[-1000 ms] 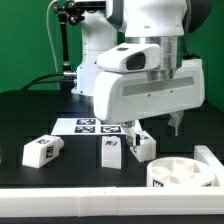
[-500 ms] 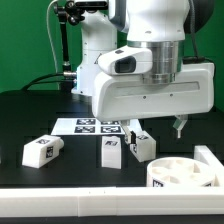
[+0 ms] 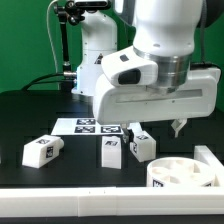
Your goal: Assemble stool
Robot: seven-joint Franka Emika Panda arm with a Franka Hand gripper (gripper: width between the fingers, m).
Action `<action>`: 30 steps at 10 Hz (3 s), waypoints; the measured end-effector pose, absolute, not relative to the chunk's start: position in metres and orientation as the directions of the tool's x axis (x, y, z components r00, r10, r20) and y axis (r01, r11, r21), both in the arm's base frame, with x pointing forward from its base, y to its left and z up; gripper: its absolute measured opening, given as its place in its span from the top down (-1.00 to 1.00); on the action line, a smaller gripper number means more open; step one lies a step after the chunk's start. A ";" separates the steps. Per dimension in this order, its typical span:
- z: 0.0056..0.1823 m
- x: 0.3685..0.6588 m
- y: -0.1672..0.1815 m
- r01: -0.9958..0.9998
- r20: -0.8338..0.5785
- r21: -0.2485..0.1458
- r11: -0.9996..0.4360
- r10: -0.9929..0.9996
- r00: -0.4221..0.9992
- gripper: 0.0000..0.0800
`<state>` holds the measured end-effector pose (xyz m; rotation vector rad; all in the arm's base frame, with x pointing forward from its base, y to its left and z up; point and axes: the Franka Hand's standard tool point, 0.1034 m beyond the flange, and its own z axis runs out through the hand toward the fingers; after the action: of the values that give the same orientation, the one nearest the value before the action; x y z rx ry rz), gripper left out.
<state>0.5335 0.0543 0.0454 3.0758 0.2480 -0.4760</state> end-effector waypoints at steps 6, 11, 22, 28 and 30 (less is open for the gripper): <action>0.032 0.520 0.054 0.139 -0.677 -0.055 -0.989 0.139 0.723 -0.62; 0.024 0.513 0.059 0.143 -0.811 -0.063 -0.988 0.134 0.569 -0.62; 0.002 0.504 0.060 0.154 -0.793 -0.071 -0.986 0.150 0.591 0.18; 0.060 0.537 0.063 0.100 -0.792 -0.138 -0.985 0.170 0.587 0.18; 0.066 0.541 0.063 0.106 -0.789 -0.140 -0.985 0.175 0.589 0.18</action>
Offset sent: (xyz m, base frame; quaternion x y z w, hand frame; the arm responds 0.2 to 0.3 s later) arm 0.0000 0.0000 0.0000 0.0000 -0.1938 0.0000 0.9810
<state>0.5406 0.0631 0.0659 2.8686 0.2538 -1.4391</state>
